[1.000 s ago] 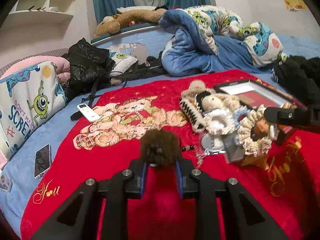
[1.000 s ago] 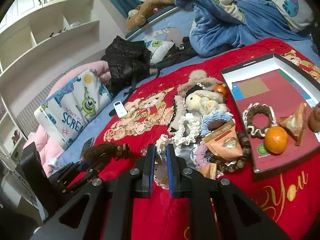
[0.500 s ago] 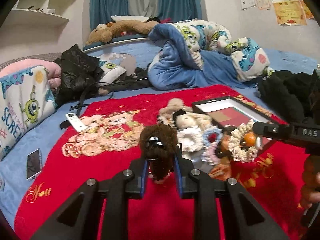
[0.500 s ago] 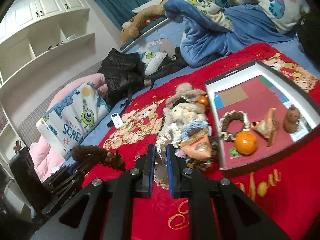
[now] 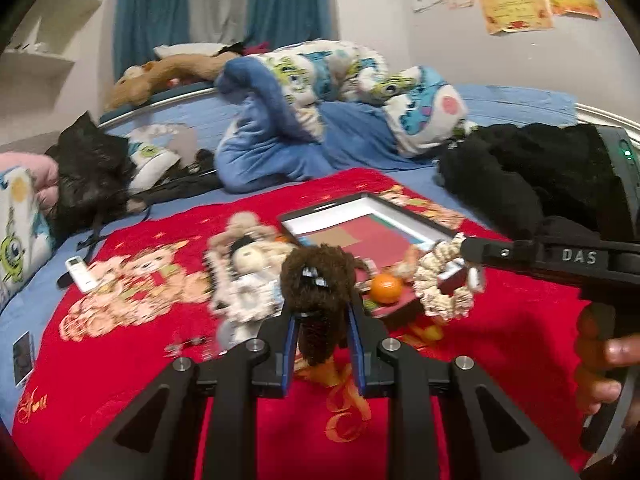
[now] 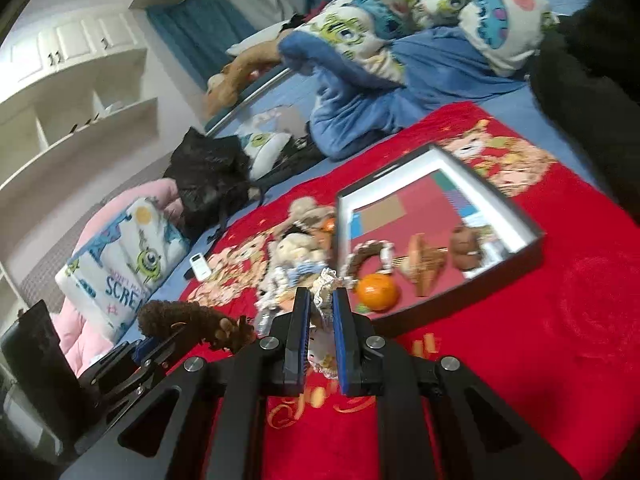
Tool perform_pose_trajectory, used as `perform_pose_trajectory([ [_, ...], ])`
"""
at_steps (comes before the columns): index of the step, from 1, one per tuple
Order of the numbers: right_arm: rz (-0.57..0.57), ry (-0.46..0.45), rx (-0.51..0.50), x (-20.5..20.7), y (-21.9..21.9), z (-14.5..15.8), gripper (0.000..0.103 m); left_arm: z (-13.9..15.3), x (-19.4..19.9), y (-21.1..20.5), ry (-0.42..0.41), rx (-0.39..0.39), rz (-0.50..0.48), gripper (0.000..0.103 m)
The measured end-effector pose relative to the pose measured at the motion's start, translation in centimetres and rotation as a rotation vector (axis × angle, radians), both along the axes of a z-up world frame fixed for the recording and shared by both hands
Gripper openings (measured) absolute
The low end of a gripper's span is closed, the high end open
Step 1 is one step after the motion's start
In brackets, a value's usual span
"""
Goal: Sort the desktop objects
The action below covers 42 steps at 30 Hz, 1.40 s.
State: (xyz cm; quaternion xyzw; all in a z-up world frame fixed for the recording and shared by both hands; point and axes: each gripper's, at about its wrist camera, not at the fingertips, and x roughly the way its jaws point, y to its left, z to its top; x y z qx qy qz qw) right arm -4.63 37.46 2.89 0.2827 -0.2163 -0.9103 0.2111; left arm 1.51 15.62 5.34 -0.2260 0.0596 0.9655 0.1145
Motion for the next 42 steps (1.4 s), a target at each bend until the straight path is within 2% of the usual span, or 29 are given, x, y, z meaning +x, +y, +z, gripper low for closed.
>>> perform_pose_trajectory([
  [2, -0.018, 0.003, 0.005, 0.5, 1.2, 0.0, 0.013, 0.1, 0.1, 1.6, -0.003, 0.009, -0.027, 0.023],
  [3, -0.025, 0.005, 0.011, 0.8, 1.8, 0.0, 0.013, 0.2, 0.2, 2.1, 0.001, 0.011, -0.034, 0.019],
  [9, -0.073, 0.006, 0.035, 1.8, 4.8, 0.0, 0.013, 0.6, 0.2, 4.5, -0.003, 0.032, -0.07, 0.018],
  [15, -0.109, 0.0, 0.007, 2.3, 7.0, -0.2, 0.013, 1.0, -0.1, 4.4, -0.008, 0.081, -0.068, 0.018],
  [21, -0.112, 0.012, -0.016, 2.1, 6.9, 0.0, 0.013, 0.7, -0.8, 4.2, -0.01, 0.113, -0.064, 0.018],
  [30, -0.104, 0.024, -0.072, -0.1, 5.8, 0.3, 0.013, 0.7, -3.1, 4.8, 0.017, 0.12, -0.051, 0.018],
  [37, -0.118, 0.006, -0.19, -3.2, 6.2, -0.3, 0.013, 0.7, -5.4, 5.1, 0.02, 0.121, -0.046, 0.018],
  [42, -0.139, 0.011, -0.187, -5.2, 6.1, -0.5, 0.013, 0.5, -7.4, 5.5, -0.003, 0.153, -0.077, 0.018],
])
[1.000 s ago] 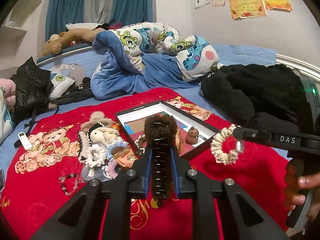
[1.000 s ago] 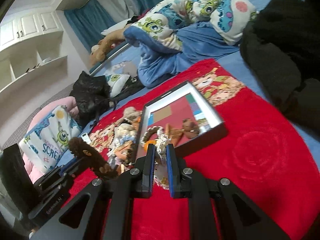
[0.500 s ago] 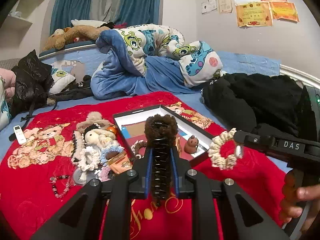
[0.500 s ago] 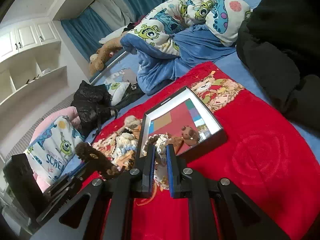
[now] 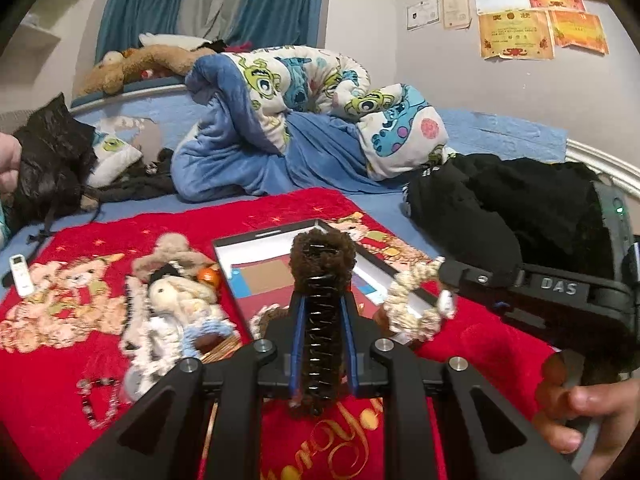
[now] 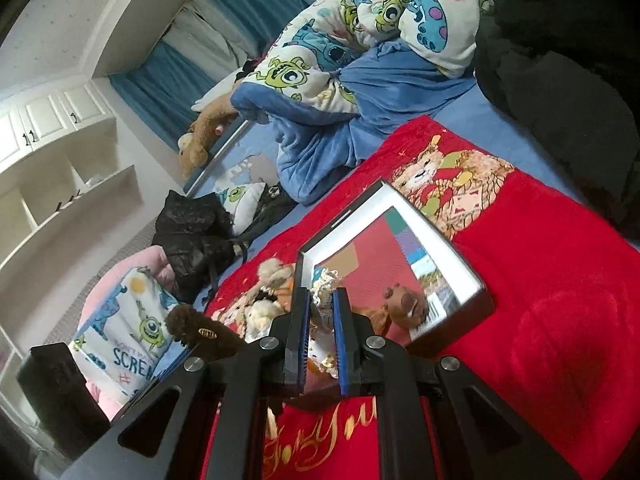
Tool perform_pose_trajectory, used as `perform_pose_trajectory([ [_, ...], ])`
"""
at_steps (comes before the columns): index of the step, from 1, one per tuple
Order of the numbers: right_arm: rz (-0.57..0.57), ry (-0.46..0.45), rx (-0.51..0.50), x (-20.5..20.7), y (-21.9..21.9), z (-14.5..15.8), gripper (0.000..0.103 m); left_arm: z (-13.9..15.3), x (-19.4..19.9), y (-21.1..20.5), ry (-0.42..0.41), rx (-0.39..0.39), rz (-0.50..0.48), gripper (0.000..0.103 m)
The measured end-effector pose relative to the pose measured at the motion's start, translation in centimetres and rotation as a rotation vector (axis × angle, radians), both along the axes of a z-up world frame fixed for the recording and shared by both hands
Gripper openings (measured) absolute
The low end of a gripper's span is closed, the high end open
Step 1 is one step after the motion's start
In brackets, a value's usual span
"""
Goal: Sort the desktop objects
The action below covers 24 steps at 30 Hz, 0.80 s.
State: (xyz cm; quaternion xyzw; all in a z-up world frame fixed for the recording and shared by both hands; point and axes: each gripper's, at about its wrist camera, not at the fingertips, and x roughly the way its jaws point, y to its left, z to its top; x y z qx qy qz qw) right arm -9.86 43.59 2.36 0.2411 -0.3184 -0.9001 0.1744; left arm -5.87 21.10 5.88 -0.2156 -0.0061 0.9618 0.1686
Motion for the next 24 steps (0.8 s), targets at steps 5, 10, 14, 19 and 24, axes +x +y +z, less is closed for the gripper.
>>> perform_pose_trajectory([
  [5, -0.033, -0.014, -0.006, -2.1, 0.4, -0.4, 0.013, -0.6, -1.7, 1.2, 0.01, -0.02, -0.015, 0.017],
  [10, -0.051, -0.066, 0.044, -3.9, 0.5, -1.5, 0.013, -1.7, -3.6, 2.0, 0.009, -0.067, -0.021, 0.015],
  [14, -0.065, -0.1, 0.09, -4.6, 0.8, -2.2, 0.013, -2.8, -5.0, 1.5, -0.002, -0.049, -0.002, 0.015],
  [19, -0.09, -0.144, 0.238, -5.0, -0.3, -2.6, 0.013, -4.0, -5.7, 2.0, -0.007, -0.082, -0.003, 0.015],
  [24, -0.094, -0.168, 0.275, -5.2, -0.8, -3.4, 0.013, -4.7, -5.8, 2.5, 0.002, -0.1, -0.004, 0.015],
])
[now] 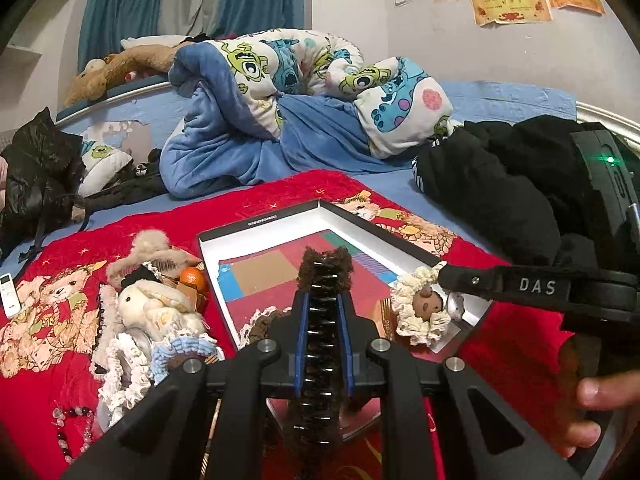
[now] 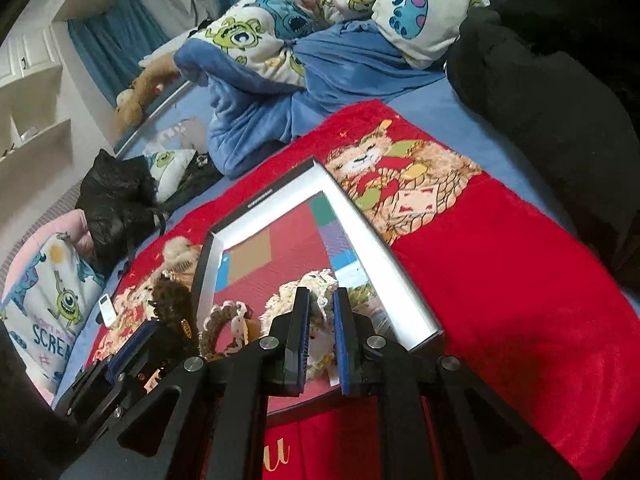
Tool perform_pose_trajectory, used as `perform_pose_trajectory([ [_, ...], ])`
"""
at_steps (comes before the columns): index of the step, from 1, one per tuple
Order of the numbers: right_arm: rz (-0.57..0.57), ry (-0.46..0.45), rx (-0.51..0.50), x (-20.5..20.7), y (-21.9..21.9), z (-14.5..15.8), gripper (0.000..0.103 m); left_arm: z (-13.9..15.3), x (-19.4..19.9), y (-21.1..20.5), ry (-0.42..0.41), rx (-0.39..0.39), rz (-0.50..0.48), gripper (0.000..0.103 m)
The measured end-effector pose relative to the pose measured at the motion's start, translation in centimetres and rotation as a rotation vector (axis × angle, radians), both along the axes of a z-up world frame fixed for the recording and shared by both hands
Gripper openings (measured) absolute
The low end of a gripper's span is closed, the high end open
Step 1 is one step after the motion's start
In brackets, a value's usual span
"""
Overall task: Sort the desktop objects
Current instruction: 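Open the left tool over the box while the right tool drops the scrunchie in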
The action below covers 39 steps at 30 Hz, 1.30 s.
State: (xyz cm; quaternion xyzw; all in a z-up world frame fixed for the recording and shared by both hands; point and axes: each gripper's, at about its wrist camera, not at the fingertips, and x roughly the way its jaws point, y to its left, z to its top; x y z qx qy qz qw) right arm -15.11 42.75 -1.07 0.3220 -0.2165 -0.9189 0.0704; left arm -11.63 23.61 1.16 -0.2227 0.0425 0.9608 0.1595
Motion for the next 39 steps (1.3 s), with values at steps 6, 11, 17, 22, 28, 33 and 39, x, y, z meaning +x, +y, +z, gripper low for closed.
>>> perform_pose_trajectory([
  [6, -0.022, 0.005, 0.021, 0.1, 0.2, 0.0, 0.013, -0.5, -0.5, -0.4, -0.013, 0.011, 0.011, 0.015],
  [11, -0.029, -0.017, 0.043, -0.2, 0.1, -0.4, 0.013, -0.6, -0.8, -0.8, -0.032, 0.037, 0.006, 0.015],
  [17, -0.028, -0.008, 0.077, -0.3, -0.5, -0.5, 0.013, -0.9, -0.9, -1.0, -0.045, 0.041, 0.014, 0.015],
  [22, -0.029, -0.004, 0.066, -0.3, -0.3, -0.4, 0.015, -1.1, -0.8, -1.0, -0.052, 0.043, 0.021, 0.015],
  [28, -0.029, 0.013, 0.035, 0.0, -0.1, -0.3, 0.016, -1.0, -0.8, -1.2, -0.045, 0.038, 0.048, 0.022],
  [33, -0.038, 0.051, 0.015, 0.5, 0.2, 0.5, 0.027, -0.4, -0.1, -1.9, 0.022, 0.028, 0.102, 0.065],
  [39, -0.05, 0.108, -0.042, 1.2, 0.8, 1.4, 0.067, 0.2, -0.6, -2.8, -0.016, 0.057, 0.104, 0.103],
])
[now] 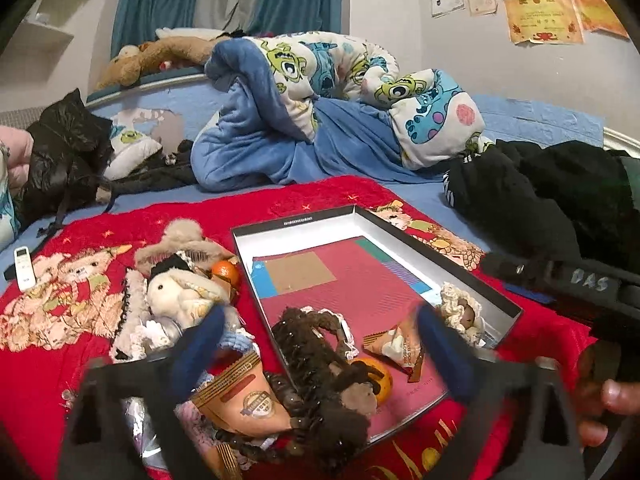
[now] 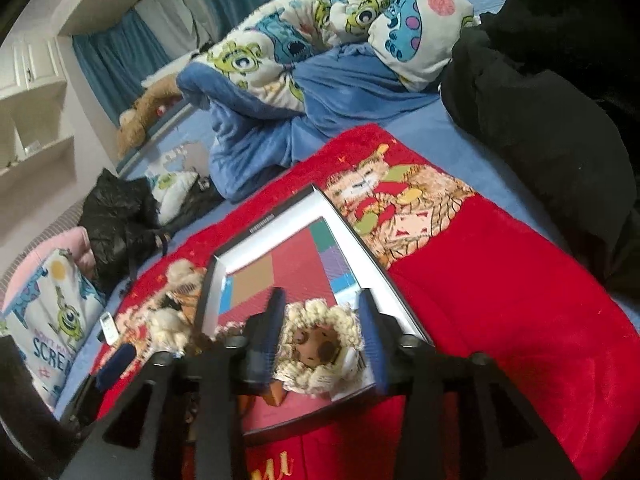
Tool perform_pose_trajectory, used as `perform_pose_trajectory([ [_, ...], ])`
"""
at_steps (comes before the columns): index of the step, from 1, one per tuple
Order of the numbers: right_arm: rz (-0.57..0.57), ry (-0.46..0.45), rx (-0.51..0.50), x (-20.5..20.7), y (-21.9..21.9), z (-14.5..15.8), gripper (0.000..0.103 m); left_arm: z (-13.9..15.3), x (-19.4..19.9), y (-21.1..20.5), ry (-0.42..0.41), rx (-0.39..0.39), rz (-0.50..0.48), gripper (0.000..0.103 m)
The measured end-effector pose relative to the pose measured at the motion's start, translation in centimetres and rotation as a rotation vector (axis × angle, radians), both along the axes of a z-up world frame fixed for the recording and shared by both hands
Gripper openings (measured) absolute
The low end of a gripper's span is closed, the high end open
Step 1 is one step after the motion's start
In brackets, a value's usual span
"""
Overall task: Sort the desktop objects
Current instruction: 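Open the left tool over the box while the right tool drops the scrunchie in, then move both tools back toward the object pile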
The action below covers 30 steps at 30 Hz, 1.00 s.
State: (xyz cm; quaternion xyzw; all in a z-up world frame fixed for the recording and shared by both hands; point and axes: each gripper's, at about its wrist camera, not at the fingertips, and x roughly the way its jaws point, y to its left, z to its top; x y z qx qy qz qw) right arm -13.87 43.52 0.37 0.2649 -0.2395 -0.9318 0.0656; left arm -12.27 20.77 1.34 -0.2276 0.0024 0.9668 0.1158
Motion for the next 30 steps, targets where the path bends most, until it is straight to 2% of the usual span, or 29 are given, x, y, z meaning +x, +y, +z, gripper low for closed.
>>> perform_pose_trajectory([
  [1, -0.008, 0.009, -0.011, 0.2, 0.1, 0.2, 0.08, 0.0, -0.1, -0.1, -0.014, -0.005, -0.005, 0.103],
  [2, -0.01, 0.019, -0.019, 0.3, 0.2, 0.4, 0.102, 0.0, -0.1, 0.0, -0.024, -0.013, -0.008, 0.103],
  [5, -0.012, 0.051, -0.039, 0.8, 0.5, 1.0, 0.103, 0.2, 0.1, -0.1, -0.013, -0.024, 0.005, 0.103],
  [13, -0.033, 0.016, -0.007, 1.0, 0.9, 1.0, 0.103, 0.6, 0.6, -0.5, 0.002, -0.027, 0.027, 0.103],
  [22, -0.039, 0.034, -0.01, 1.7, 1.1, 1.4, 0.103, 1.1, 1.6, -1.2, 0.013, -0.027, 0.055, 0.103],
  [30, 0.014, 0.06, 0.006, 3.3, -0.3, 2.5, 0.103, 3.3, 3.8, -2.6, 0.049, -0.044, 0.113, 0.103],
])
